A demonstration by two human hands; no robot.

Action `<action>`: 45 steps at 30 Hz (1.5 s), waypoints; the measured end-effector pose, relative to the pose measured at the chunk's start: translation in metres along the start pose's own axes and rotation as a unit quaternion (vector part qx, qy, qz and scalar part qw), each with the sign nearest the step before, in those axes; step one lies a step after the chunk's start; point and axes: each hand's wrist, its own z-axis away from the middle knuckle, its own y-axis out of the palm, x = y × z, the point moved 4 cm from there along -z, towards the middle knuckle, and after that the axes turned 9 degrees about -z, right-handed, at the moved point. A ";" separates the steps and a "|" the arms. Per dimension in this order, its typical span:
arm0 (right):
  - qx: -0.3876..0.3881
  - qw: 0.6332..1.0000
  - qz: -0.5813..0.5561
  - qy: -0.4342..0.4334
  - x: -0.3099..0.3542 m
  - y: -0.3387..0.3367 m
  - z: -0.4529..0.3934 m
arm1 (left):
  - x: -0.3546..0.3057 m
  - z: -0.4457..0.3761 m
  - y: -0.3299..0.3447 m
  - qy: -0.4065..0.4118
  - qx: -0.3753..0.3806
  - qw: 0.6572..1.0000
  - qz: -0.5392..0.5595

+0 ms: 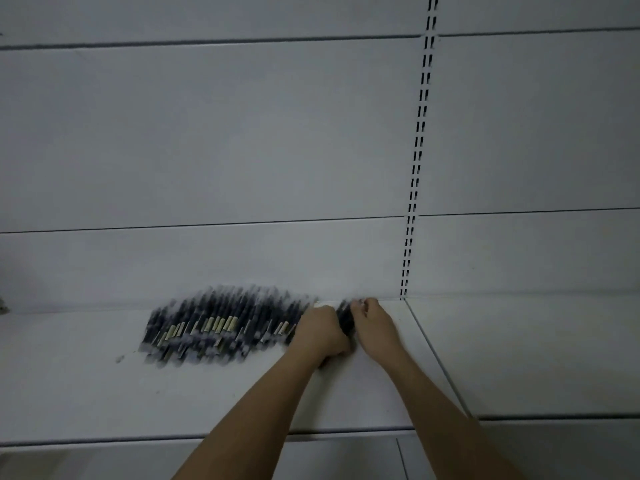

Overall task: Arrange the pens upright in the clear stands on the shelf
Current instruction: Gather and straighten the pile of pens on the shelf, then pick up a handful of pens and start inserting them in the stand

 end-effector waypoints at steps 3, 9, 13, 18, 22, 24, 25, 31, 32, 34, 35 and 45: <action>-0.032 0.990 -0.134 0.017 0.011 0.003 0.010 | 0.001 0.010 0.004 0.025 -0.025 0.999 0.031; -0.046 0.961 -0.255 -0.098 0.073 -0.003 0.035 | 0.015 0.026 0.001 0.104 -0.143 0.934 0.312; 0.002 0.960 -0.135 -0.247 0.117 0.007 0.061 | 0.024 0.042 -0.004 0.158 -0.184 0.831 0.500; 0.028 0.980 -0.060 -0.190 0.107 0.028 0.081 | 0.044 0.049 0.015 0.158 -0.148 0.821 0.528; 0.029 0.984 -0.034 -0.170 0.102 0.031 0.091 | 0.044 0.051 0.013 0.181 -0.123 0.848 0.484; 0.053 0.990 -0.028 -0.128 0.107 0.020 0.096 | 0.044 0.054 0.011 0.171 -0.101 0.842 0.501; 0.058 0.992 -0.025 -0.112 0.110 0.011 0.098 | 0.044 0.055 0.010 0.163 -0.090 0.833 0.522; 0.008 0.994 0.071 -0.087 0.128 -0.073 0.120 | 0.017 0.071 -0.013 0.163 -0.073 0.822 0.541; -0.004 0.991 0.102 -0.089 0.130 -0.089 0.126 | 0.008 0.074 -0.018 0.165 -0.069 0.823 0.538; -0.026 0.982 0.166 -0.090 0.130 -0.124 0.137 | -0.017 0.083 -0.025 0.175 -0.063 0.823 0.537; -0.033 0.976 0.193 -0.091 0.129 -0.142 0.143 | -0.031 0.087 -0.029 0.182 -0.057 0.823 0.536; -0.085 0.948 0.304 -0.045 0.079 -0.343 0.226 | -0.218 0.159 -0.027 0.216 0.021 0.775 0.593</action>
